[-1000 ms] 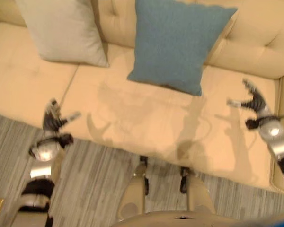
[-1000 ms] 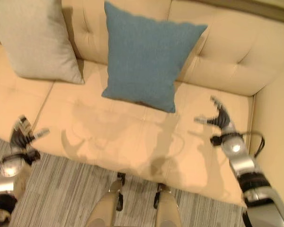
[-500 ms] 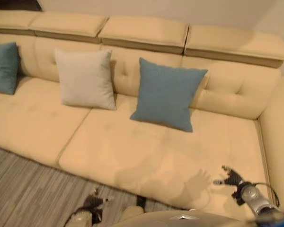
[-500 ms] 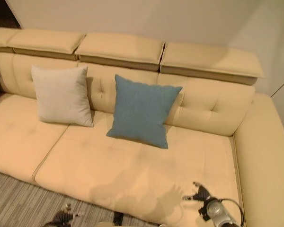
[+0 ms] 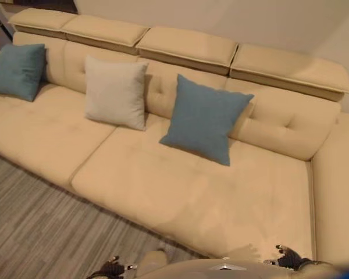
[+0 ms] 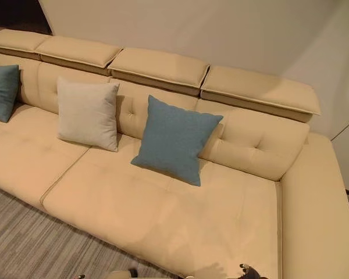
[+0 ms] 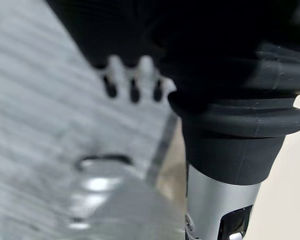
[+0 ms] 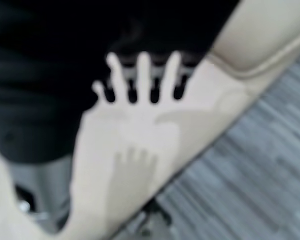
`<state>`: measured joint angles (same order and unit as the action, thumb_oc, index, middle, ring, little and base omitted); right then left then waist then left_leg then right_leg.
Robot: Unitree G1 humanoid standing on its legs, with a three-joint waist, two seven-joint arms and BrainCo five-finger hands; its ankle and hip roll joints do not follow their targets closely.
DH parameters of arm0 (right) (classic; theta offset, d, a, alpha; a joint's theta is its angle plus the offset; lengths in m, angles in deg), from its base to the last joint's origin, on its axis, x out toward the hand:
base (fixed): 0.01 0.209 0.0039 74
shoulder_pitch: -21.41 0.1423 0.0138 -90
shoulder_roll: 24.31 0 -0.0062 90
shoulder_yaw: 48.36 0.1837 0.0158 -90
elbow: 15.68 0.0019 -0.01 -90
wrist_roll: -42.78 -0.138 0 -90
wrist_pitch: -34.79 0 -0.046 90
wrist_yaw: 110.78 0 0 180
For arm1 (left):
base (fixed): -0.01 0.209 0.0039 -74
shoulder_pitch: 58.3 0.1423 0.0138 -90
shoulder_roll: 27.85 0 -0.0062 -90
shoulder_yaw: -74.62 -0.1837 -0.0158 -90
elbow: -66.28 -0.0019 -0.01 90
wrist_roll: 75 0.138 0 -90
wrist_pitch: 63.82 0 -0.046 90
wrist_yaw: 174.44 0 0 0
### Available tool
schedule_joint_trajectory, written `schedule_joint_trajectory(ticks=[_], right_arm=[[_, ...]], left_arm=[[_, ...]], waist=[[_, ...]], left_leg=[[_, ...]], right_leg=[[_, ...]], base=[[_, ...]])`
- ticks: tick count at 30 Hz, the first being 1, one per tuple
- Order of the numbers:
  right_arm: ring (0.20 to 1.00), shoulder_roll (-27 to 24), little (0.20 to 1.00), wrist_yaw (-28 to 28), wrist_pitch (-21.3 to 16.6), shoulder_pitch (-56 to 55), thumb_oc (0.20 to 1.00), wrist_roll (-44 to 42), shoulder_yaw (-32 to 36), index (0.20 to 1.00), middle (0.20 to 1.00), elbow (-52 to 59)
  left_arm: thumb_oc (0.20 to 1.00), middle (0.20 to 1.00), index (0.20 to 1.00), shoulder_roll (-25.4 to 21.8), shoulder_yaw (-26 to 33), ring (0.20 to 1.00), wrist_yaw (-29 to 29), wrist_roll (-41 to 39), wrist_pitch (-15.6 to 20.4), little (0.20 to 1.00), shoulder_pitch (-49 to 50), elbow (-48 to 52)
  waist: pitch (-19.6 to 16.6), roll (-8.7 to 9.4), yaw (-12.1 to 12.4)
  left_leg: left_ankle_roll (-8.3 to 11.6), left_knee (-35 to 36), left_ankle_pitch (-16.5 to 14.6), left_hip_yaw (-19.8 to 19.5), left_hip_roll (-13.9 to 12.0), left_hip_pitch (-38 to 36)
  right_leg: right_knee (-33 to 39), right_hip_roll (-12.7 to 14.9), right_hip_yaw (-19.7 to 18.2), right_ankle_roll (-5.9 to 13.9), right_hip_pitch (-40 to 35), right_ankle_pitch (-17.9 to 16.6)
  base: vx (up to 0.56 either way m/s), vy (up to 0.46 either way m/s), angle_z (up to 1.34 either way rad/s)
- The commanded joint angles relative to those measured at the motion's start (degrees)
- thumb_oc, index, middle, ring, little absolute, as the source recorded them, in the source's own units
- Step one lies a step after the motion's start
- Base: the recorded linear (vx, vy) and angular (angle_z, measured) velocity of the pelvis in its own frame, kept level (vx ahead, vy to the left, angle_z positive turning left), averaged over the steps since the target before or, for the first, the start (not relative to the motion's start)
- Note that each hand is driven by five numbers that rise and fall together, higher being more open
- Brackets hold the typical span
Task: Pick up all the scattered cushions and arrange them neatly on the sofa.
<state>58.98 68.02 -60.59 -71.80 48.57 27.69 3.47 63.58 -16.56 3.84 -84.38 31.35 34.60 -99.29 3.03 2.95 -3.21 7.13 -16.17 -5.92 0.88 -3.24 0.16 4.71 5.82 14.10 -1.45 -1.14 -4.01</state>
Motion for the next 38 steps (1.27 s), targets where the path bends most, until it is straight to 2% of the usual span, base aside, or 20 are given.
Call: schedule_joint_trajectory(ticks=[1,4,7,8,9,10,11,12,13,15,16,17,19,21,24,38], right_arm=[[1.0,1.09,1.0,0.51,0.85,2.16,1.0,-0.75,1.12,1.0,1.0,-0.99],[1.0,1.71,1.0,0.87,1.35,2.76,1.0,-0.56,1.22,1.0,1.0,-1.82],[1.0,2.96,1.0,1.73,1.25,4.21,1.0,-1.12,0.92,1.0,1.0,-0.99],[1.0,2.96,1.0,1.73,1.25,4.21,1.0,-1.12,0.92,1.0,1.0,-0.99],[1.0,3.56,1.0,1.82,1.57,5.17,1.0,-0.57,-0.23,1.0,1.0,-0.99],[1.0,3.56,1.0,1.82,1.57,5.18,1.0,-0.57,-0.23,1.0,1.0,-1.0],[1.0,3.66,1.0,1.86,1.55,5.42,1.0,-0.22,-0.87,1.0,1.0,-1.11],[1.0,3.56,1.0,2.11,1.58,5.17,1.0,0.53,-1.06,1.0,1.0,-1.39],[1.0,3.5,1.0,2.06,1.42,4.95,1.0,0.43,-0.85,1.0,1.0,-1.49],[1.0,3.75,1.0,2.05,1.37,4.36,1.0,0.69,-0.51,1.0,1.0,-1.89],[1.0,3.92,1.0,1.89,1.62,3.93,1.0,0.98,-0.42,1.0,1.0,-2.48],[1.0,4.24,1.0,1.96,1.59,3.86,1.0,0.99,-0.63,1.0,1.0,-2.43],[1.0,4.53,1.0,1.91,1.34,3.5,1.0,0.86,-0.91,1.0,1.0,-2.51],[1.0,4.61,1.0,1.93,1.29,3.28,1.0,0.67,-0.93,1.0,1.0,-2.34],[1.0,4.61,1.0,2.24,1.21,2.83,1.0,-0.39,-0.04,1.0,1.0,-2.33],[1.0,4.71,1.0,3.49,1.56,2.2,1.0,-1.71,1.32,1.0,1.0,-5.12]], left_arm=[[1.0,1.0,1.0,-1.07,-1.0,1.0,-0.29,0.78,0.35,1.0,-0.56,1.77],[1.0,1.0,1.0,-0.74,-2.48,1.0,-0.16,0.79,0.46,1.0,-1.77,2.91],[1.0,1.0,1.0,-1.31,-3.22,1.0,0.68,1.58,0.82,1.0,-3.06,2.98],[1.0,1.0,1.0,-1.31,-3.22,1.0,0.68,1.58,0.82,1.0,-3.06,2.98],[1.0,1.0,1.0,-2.02,-3.66,1.0,1.32,2.59,0.78,1.0,-3.55,2.59],[1.0,1.0,1.0,-2.02,-3.65,1.0,1.32,2.59,0.78,1.0,-3.56,2.58],[1.0,1.0,1.0,-2.33,-3.99,1.0,1.67,3.2,0.74,1.0,-3.83,2.39],[1.0,1.0,1.0,-2.59,-3.9,1.0,1.85,3.46,0.55,1.0,-3.58,2.17],[1.0,1.0,1.0,-2.89,-3.52,1.0,1.83,3.36,0.46,1.0,-3.36,1.99],[1.0,1.0,1.0,-3.1,-3.29,1.0,1.71,3.44,0.34,1.0,-3.0,1.86],[1.0,1.0,1.0,-3.17,-3.14,1.0,1.72,3.73,0.25,1.0,-2.67,1.69],[1.0,1.0,1.0,-3.16,-3.05,1.0,1.8,3.68,0.39,1.0,-2.42,1.64],[1.0,1.0,1.0,-2.69,-2.45,1.0,1.65,3.71,0.55,1.0,-1.81,1.15],[1.0,1.0,1.0,-2.27,-2.03,1.0,1.68,3.11,0.43,1.0,-1.27,0.89],[1.0,1.0,1.0,-1.78,-1.81,1.0,1.6,3.29,0.27,1.0,-1.23,0.45],[1.0,1.0,1.0,-0.79,-2.84,1.0,2.12,4.36,0.06,1.0,-0.76,-0.39]], waist=[[-0.01,0.15,-0.66],[0.83,0.67,-1.05],[2.18,1.68,-0.42],[2.18,1.68,-0.41],[2.81,1.41,-0.68],[2.82,1.42,-0.63],[3.06,1.16,-0.23],[2.87,0.31,1.05],[2.36,-0.07,1.55],[1.19,-0.3,2.15],[0.42,0.19,2.97],[0.07,0.77,3.66],[-1.39,1.18,3.57],[-2.15,1.13,3.3],[-2.73,1.18,2.77],[-3.63,0.95,1.97]], left_leg=[[-3.3,11.11,3.27,-1.56,1.85,-6.99],[-5.12,15.35,0.91,-1.82,4.47,-6.77],[-6.62,17.68,1.99,-2.53,6.96,-5.22],[-6.62,17.68,1.99,-2.53,6.96,-5.22],[-7.09,17.69,3.15,-2.29,6.39,-3.87],[-7.09,17.67,3.12,-2.23,6.38,-3.88],[-7.58,17.49,3.87,-1.74,6.29,-2.83],[-8.09,17.69,4.96,-0.53,5.75,-1.78],[-8.19,18.23,5.6,-0.42,5.41,-1.45],[-8.01,18.53,6.31,-0.34,5.0,-0.84],[-7.67,18.2,6.14,0.12,5.08,-0.48],[-7.23,18.14,6.31,0.62,5.23,-0.4],[-6.76,18.72,6.52,0.88,4.98,-0.62],[-6.29,19.77,6.93,1.28,4.54,-1.36],[-5.65,20.79,7.46,1.45,4.03,-2.34],[-4.52,21.17,7.95,1.05,2.84,-3.01]], right_leg=[[-2.92,-1.32,-4.28,8.88,7.24,-5.16],[-3.37,0.29,-5.4,10.49,10.62,-8.25],[-0.99,2.06,-5.99,12.97,14.31,-12.66],[-0.99,2.05,-5.99,12.97,14.31,-12.66],[-2.82,1.94,-8.28,13.05,15.62,-10.98],[-2.93,1.92,-8.34,13.04,15.68,-10.91],[-6.95,1.76,-9.13,12.34,15.18,-8.88],[-11.45,1.83,-7.6,10.91,12.48,-5.03],[-13.93,1.46,-7.62,10.2,11.31,-2.96],[-15.84,1.02,-7.89,9.89,9.19,-0.63],[-13.33,1.55,-6.76,10.07,6.1,-0.09],[-9.53,1.78,-5.33,9.86,4.01,-0.44],[-6.06,1.1,-6.14,10.17,2.86,0.01],[-3.97,0.18,-7.15,10.13,2.1,-0.57],[-1.8,-0.52,-6.55,9.97,0.65,-1.1],[0.29,-1.23,-5.34,9.53,-1.27,-1.43]], base=[[-0.2,0.167,0.04],[-0.24,0.21,0.07],[-0.3,0.192,-0.35],[-0.36,0.149,-0.45],[-0.18,0.049,-0.23],[-0.3,0.084,-0.16],[-0.3,0.091,-0.12],[-0.36,0.102,-0.24],[-0.27,0.065,-0.44],[-0.1,-0.026,-0.41],[-0.08,-0.093,-0.17],[-0.04,-0.113,-0.21],[-0.01,-0.122,-0.22],[0.02,-0.116,-0.01],[-0.01,-0.093,0.0],[-0.01,-0.024,0.03]])
